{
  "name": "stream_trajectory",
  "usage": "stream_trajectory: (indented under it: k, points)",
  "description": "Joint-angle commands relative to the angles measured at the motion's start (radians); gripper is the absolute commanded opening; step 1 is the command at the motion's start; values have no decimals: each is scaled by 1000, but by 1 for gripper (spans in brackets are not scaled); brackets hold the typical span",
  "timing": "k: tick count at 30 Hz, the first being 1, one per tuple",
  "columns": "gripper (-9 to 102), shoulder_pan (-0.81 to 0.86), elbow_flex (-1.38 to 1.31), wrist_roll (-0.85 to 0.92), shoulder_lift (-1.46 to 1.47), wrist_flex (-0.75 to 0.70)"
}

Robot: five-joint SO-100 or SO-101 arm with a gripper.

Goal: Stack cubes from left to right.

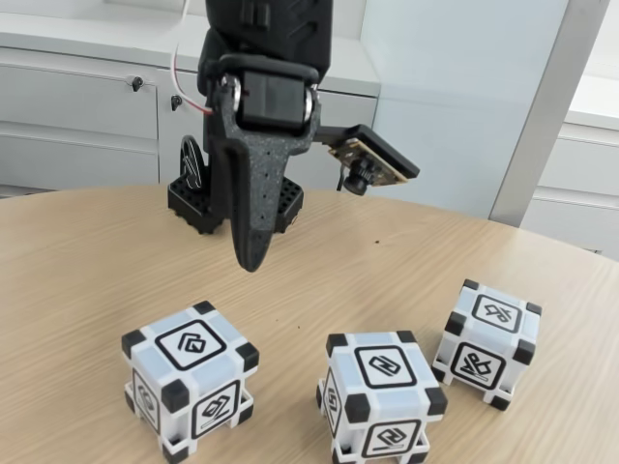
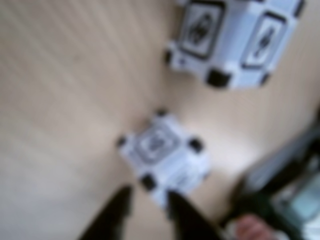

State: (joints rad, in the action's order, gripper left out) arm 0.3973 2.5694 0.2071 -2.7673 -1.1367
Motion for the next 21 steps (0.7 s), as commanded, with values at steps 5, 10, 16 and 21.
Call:
stream_trajectory:
  k: [5,10,16,21]
  points:
    - [4,15,-20,-77,-8,12]
    - [4,15,-20,-77,-8,12]
    - [4,15,-20,-74,-8,12]
    - [4,23,-23,-31,-8,14]
